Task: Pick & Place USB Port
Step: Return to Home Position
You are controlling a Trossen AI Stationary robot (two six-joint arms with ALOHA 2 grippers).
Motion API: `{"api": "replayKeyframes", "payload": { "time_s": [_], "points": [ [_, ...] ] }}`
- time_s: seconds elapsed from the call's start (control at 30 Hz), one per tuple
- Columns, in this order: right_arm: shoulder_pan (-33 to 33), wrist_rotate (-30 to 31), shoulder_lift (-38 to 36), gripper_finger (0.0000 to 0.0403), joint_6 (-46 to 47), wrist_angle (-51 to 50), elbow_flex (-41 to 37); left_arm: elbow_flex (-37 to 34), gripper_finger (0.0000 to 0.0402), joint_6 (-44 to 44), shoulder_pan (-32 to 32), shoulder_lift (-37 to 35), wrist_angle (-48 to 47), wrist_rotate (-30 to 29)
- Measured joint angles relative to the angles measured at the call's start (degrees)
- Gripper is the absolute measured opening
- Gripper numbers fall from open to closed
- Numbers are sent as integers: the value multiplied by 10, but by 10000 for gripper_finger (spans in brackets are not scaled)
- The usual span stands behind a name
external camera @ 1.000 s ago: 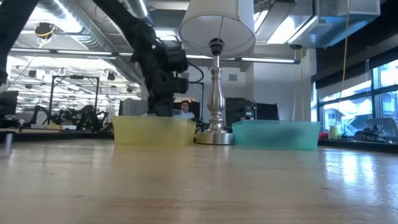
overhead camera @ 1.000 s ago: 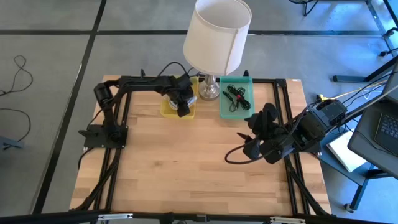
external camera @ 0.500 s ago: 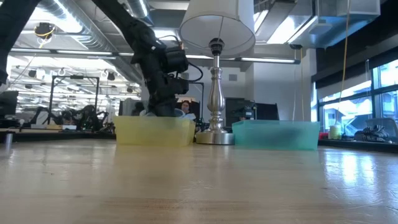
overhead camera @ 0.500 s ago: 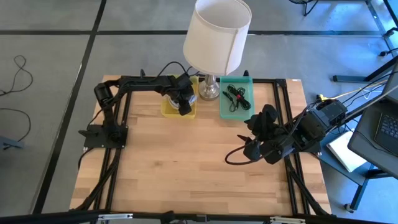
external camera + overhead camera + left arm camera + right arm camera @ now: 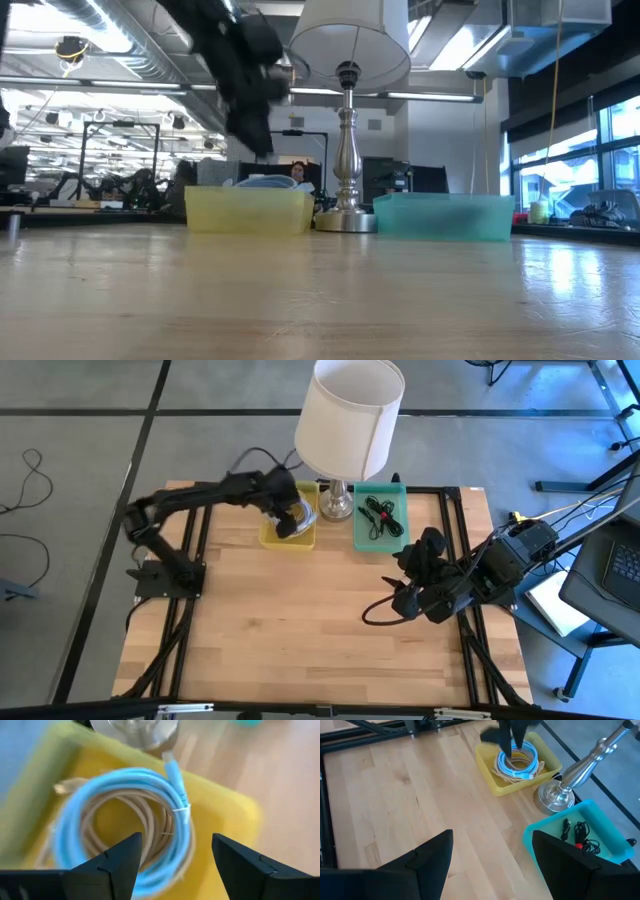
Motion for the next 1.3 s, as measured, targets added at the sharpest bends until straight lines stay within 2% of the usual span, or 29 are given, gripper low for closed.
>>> {"api": "replayKeyframes", "payload": {
  "time_s": [0.1,0.2,0.33,0.5,0.63,0.73,0.87,1.0,1.03,1.1,1.2,1.3],
  "points": [
    [0,0,-1,276,-3,0,0,0,236,-26,0,-76,-38,18],
    [0,1,-8,276,-4,0,-1,0,237,-67,-5,-164,-63,63],
    [8,5,-36,276,4,0,-1,1,237,-140,-15,-290,-65,134],
    [30,6,-79,276,43,0,-1,1,237,-241,-43,-434,-48,180],
    [58,6,-107,273,65,0,-1,1,233,-305,-77,-533,-42,181],
    [75,7,-118,249,63,0,-3,2,217,-328,-108,-591,-38,162],
    [86,11,-118,165,57,0,-30,-23,145,-339,-136,-625,4,147],
    [87,14,-118,37,44,0,-76,-62,29,-322,-153,-624,83,205],
    [87,17,-119,20,44,0,-87,-71,16,-321,-156,-619,106,222],
    [87,30,-119,17,47,0,-104,-86,10,-319,-159,-612,135,241],
    [86,62,-119,34,57,0,-121,-90,8,-340,-160,-606,133,237],
    [84,44,-119,46,31,0,-126,-90,11,-428,-163,-608,115,261]
  ]
}}
